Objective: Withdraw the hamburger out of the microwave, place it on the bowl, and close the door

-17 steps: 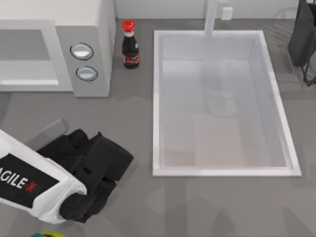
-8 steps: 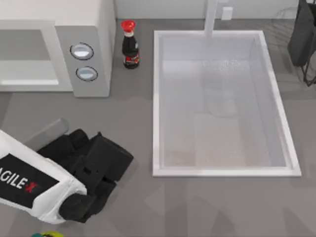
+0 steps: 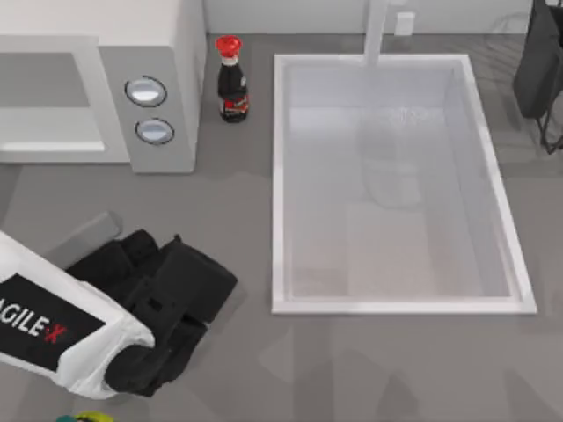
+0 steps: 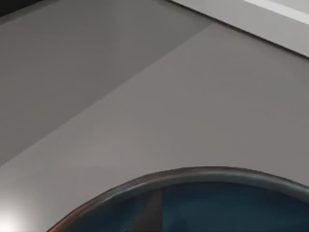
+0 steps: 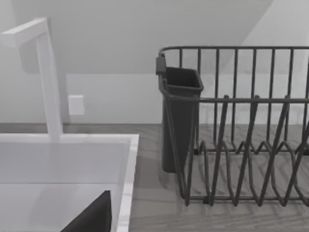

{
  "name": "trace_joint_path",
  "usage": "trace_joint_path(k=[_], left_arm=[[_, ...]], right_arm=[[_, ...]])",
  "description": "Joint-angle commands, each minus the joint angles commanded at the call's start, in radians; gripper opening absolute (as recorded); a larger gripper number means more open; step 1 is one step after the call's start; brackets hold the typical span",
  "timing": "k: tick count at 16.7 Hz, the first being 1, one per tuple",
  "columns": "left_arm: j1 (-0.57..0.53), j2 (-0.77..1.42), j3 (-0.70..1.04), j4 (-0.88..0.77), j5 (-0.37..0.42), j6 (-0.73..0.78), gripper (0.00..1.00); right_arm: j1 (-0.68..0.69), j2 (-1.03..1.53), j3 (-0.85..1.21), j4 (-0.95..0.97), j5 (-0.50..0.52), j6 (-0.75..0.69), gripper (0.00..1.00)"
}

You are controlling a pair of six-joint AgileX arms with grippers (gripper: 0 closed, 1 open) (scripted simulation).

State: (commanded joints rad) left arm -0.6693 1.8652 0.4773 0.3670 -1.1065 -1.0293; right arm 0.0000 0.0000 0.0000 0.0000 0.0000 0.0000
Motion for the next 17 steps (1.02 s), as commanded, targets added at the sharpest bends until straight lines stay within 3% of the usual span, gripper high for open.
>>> trace_joint_path(k=[6, 7, 10, 13, 17], left_arm=[[0.0, 0.0, 0.0, 0.0, 0.0, 0.0, 1.0], [-0.036, -0.058, 0.05, -0.131, -0.033, -0.024, 1.0], [-0.022, -0.09, 0.046, -0.136, -0.01, -0.003, 1.0], [0.031, -0.216, 0.014, -0.153, 0.071, 0.073, 1.0], [0.144, -0.53, -0.076, -0.191, 0.257, 0.244, 1.0]], right_arm=[[0.0, 0.0, 0.0, 0.0, 0.0, 0.0, 1.0], [0.0, 0.0, 0.0, 0.0, 0.0, 0.0, 1.0], [0.0, 0.0, 0.0, 0.0, 0.0, 0.0, 1.0], [0.0, 0.0, 0.0, 0.0, 0.0, 0.0, 1.0], [0.0, 0.0, 0.0, 0.0, 0.0, 0.0, 1.0]])
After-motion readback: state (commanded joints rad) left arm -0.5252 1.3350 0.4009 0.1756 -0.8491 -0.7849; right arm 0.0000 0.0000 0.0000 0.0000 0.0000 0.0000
